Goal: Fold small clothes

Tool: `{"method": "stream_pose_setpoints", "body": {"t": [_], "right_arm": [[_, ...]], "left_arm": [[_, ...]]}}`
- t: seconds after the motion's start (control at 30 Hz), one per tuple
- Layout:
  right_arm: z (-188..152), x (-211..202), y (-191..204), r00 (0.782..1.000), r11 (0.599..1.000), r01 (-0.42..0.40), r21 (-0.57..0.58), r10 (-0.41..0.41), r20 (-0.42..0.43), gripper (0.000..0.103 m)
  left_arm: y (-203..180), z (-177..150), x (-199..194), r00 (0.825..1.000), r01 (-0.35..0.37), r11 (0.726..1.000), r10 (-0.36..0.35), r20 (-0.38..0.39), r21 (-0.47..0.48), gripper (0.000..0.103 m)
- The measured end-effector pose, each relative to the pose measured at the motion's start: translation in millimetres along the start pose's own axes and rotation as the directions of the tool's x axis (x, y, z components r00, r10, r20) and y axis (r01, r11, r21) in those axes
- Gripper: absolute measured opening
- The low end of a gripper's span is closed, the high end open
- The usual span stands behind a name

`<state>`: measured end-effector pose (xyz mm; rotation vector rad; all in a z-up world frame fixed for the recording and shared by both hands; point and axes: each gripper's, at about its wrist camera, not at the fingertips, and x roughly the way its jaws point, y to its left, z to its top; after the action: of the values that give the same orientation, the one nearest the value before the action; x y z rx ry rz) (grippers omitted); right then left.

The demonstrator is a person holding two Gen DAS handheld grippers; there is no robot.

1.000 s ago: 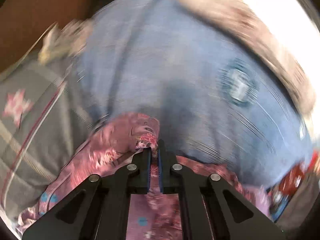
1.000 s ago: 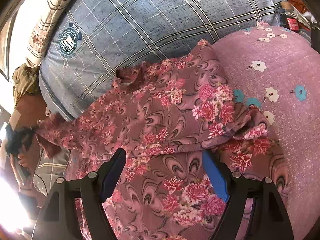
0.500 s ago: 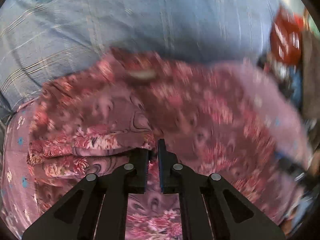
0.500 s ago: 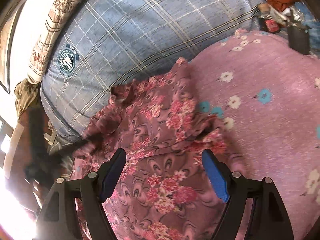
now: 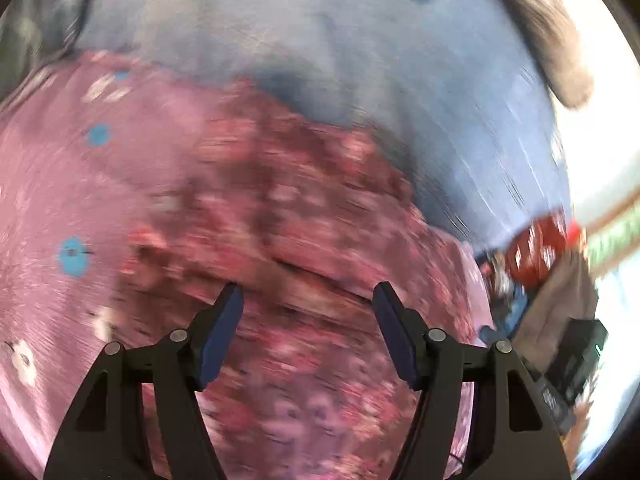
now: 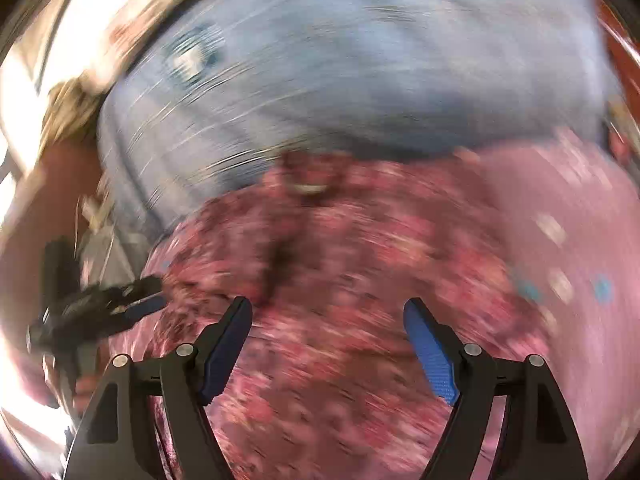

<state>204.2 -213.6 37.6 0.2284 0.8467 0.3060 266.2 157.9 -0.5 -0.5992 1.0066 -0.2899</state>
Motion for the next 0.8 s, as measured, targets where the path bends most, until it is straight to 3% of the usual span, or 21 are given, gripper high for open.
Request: {"method": "stream_pose_setpoints", "body": {"t": [0.17,0.4,0.47,0.5,0.53,0.63,0.7,0.77,0.8], "right_arm": [[9,33,88,1.0,0.95,0.006,-0.312,-0.011,-0.015,0.08],[-1,97,127,0.989,0.889,0.1,-0.448,-0.137,-0.051,0.077],[-3,114,129,0.982,0.871,0.127,-0.474,-0.177,-0.061,0.05],[-4,119,128,0.981,0.865,0.132,-0.485,-0.184,-0.062,0.014],[-2,121,126,0.982,0.868,0.119,-0.482,-0.175,-0.073,0.004],[11,93,99,0.996,0.944,0.077,-0.321,-0.088,-0.019,0.004],[23,62,52,0.999,0.995,0.031,-0.093,-0.027,0.044,0.004],[22,41,0,0.997,0.993,0.007,0.121,-0.016,0.072,0.005],[18,35,-28,0.998,0.974,-0.005,0.228,-0.009,0.061,0.01]], "left_arm": [[38,10,17,0.995,0.079,0.987,-0.086,-0.041,-0.142,0.066],[45,10,16,0.995,0.083,0.983,-0.09,-0.032,-0.165,0.066],[50,10,16,0.994,0.098,0.978,-0.106,-0.034,-0.185,0.066],[52,11,17,0.993,0.104,0.976,-0.113,-0.034,-0.192,0.066],[53,11,17,0.993,0.107,0.975,-0.116,-0.035,-0.194,0.066],[53,11,17,0.993,0.104,0.976,-0.113,-0.035,-0.19,0.066],[52,11,18,0.994,0.094,0.979,-0.102,-0.035,-0.183,0.066],[48,11,22,0.995,0.088,0.98,-0.096,-0.034,-0.18,0.066],[47,10,22,0.995,0.088,0.98,-0.095,-0.033,-0.179,0.066]]}}
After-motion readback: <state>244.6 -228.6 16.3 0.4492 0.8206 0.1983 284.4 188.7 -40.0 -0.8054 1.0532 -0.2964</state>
